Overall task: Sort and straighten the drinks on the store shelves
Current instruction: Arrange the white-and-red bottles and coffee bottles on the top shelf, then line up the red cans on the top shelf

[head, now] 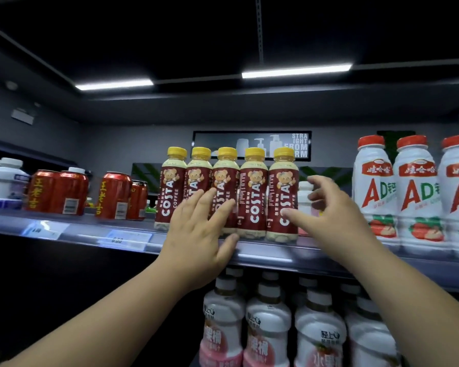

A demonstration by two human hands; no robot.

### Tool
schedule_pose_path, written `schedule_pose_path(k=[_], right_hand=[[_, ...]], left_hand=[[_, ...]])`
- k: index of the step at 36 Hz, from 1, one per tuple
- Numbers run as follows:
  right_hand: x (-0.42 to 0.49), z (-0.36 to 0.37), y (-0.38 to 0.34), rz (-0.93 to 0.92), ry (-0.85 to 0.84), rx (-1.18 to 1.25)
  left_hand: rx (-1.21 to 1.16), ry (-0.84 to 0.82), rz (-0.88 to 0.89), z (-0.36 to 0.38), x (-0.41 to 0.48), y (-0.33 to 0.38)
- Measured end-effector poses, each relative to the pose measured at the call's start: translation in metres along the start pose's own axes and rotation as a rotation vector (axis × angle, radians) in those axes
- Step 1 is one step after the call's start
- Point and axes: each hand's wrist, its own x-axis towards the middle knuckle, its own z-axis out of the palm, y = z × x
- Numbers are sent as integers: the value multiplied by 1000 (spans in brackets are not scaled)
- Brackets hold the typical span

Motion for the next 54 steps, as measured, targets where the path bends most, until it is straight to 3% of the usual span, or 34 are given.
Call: schedule_pose_path(k=[5, 12, 19, 27, 34, 37, 44, 48, 54], right_hand=[[-25, 17, -35, -209, 52, 3], [-34, 83, -97, -314, -142, -50], [-20, 168, -157, -240, -199, 63], [17, 259, -219, -122, -174, -7], [38, 305, -233, 38, -205, -139], [43, 309, -231, 94, -210, -125], [35, 303, -228, 160, -95, -145], [29, 302, -228, 151, -68, -196], [28, 303, -229, 141, -60, -239]], left_hand=[[-15, 35, -27, -18, -8, -28], [-154, -7, -152, -37, -14, -115], [-196, 93, -212, -46, -22, -222], [-154, 60, -169, -38, -15, -323], [21, 60, 63, -18, -2, -353], [54, 58, 86, -9, -6, -359], [-116, 212, -84, -6, -11, -361], [-229, 147, -285, -8, -10, -362], [-171, 56, -322, -14, -2, -361]])
